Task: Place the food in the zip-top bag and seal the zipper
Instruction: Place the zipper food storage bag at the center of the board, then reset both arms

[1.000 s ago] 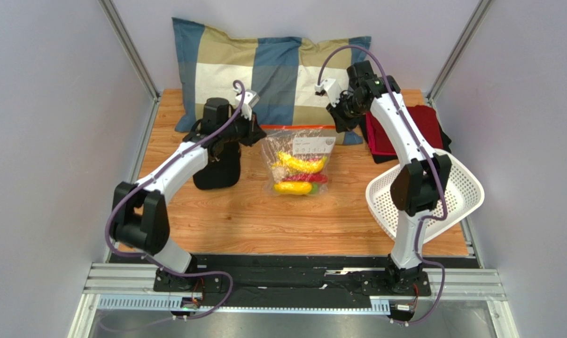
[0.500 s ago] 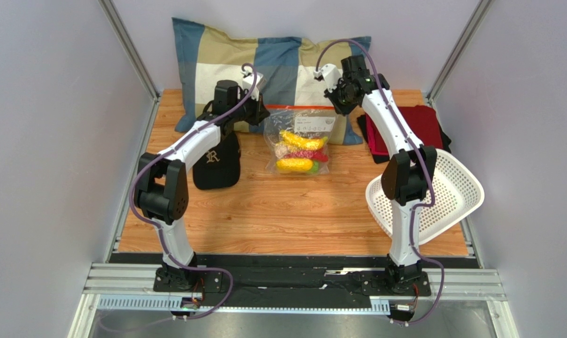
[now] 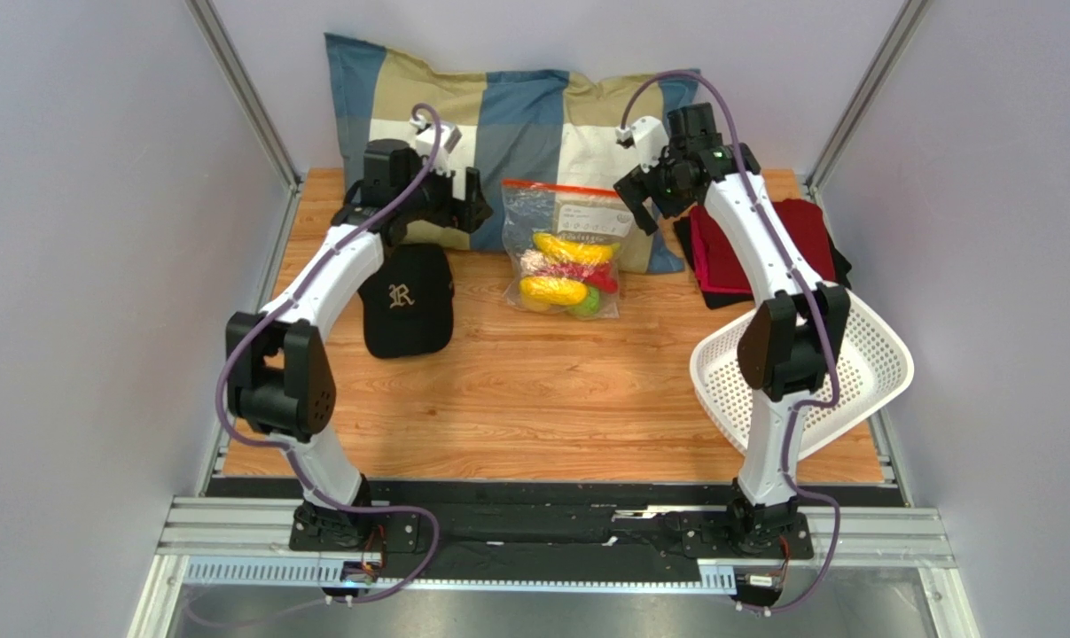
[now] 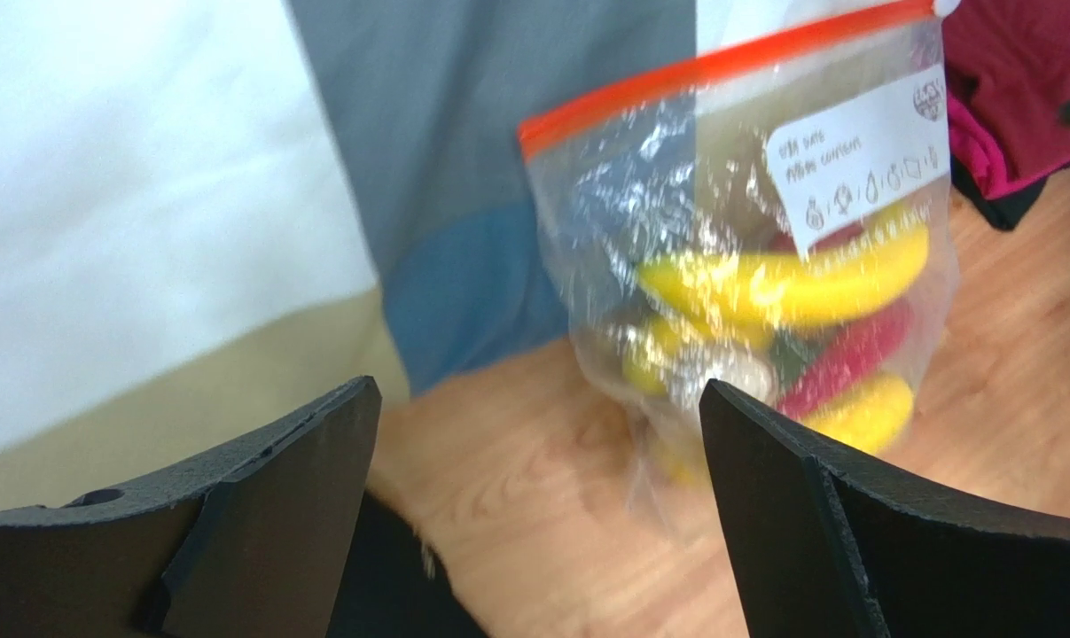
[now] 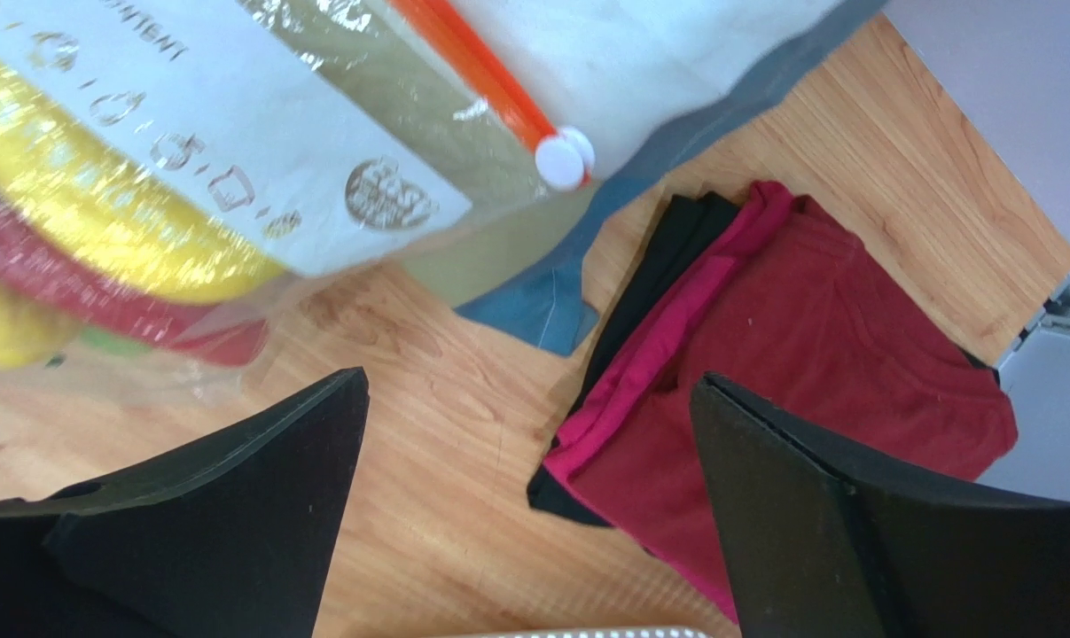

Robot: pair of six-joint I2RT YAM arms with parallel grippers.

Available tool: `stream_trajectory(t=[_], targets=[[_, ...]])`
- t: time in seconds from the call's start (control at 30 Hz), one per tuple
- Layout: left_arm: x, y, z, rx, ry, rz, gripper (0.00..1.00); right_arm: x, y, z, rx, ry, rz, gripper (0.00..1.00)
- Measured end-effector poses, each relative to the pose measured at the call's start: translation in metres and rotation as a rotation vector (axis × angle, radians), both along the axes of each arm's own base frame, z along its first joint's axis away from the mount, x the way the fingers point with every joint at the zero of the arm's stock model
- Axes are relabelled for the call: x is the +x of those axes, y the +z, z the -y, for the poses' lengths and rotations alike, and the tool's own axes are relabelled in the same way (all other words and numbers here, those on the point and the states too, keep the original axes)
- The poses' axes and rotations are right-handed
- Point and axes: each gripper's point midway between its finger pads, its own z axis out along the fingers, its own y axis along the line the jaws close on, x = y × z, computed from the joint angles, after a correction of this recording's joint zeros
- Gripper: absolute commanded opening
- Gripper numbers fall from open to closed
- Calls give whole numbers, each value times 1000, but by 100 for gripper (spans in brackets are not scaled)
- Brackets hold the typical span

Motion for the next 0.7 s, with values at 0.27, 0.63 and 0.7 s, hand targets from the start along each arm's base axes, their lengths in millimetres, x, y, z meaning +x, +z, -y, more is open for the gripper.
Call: stream_trajectory(t=[0.27,0.63,0.7], targets=[[-56,72,-41,59,28,-32,99,-59,91,19,206,-29,104,97],[-168,67,-67,159,8,-151,99,-172,33,23,381,-120,-176,98],[-184,47,-71,174,9,-205,99,-189,14,24,391,-147,-238,98]])
